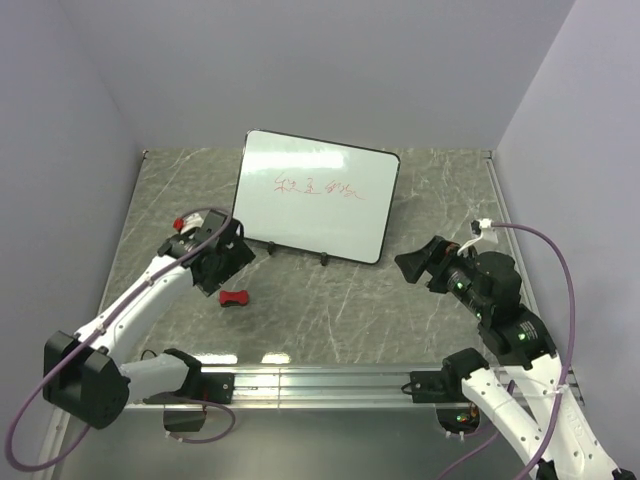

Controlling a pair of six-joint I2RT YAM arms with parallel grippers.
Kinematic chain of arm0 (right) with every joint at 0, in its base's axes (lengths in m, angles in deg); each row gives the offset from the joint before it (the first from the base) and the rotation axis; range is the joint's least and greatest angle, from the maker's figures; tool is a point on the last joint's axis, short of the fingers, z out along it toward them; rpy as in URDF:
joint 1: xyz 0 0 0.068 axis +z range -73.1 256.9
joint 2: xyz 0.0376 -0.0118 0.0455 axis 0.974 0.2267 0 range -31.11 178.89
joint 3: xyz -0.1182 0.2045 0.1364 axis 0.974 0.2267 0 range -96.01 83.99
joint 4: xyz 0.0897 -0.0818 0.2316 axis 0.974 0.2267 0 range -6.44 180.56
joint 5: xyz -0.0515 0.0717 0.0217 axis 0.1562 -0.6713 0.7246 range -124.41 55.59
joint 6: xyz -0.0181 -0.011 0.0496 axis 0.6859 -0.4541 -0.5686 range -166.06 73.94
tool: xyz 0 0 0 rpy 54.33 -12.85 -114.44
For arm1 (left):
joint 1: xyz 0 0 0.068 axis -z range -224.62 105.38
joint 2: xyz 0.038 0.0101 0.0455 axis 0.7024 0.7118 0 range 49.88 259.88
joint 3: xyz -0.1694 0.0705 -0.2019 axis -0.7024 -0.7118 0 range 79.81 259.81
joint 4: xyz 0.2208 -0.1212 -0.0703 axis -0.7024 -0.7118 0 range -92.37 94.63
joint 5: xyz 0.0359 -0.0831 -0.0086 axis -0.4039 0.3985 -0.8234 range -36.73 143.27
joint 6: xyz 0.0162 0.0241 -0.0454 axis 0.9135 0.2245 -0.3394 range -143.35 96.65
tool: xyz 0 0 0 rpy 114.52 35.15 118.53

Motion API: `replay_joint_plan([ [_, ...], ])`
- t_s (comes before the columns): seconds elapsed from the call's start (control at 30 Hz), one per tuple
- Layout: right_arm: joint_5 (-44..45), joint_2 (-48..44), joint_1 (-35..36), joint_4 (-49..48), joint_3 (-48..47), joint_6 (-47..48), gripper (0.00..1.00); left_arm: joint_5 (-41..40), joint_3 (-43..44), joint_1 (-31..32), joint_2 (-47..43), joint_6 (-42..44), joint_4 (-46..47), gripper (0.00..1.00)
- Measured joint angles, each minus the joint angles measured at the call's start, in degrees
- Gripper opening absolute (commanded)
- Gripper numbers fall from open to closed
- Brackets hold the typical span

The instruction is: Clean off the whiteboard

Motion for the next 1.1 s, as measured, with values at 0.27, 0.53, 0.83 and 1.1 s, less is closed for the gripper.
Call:
replay_joint_plan([
  [0.27,1.07,-0.57,1.53,2.05,0.02,1.38,0.97,-2.99,-3.78,0.61,-2.89,-5.64,-1.4,0.97],
  [0.53,1.09,-0.31,1.55,3.52,0.02,2.29,0.95,-4.09,-7.82,2.25,-2.14,-17.49,-2.16,0.95],
  [0.83,1.05,0.28,1.57,5.29,0.11,2.56,0.93,-4.04,-10.16,2.25,2.78,-24.48,0.87,0.93],
  [1.1,0.66,0.35,1.64,5.99,0.55,2.64,0.93,-4.09,-11.04,2.25,6.71,-25.38,3.96,0.85],
])
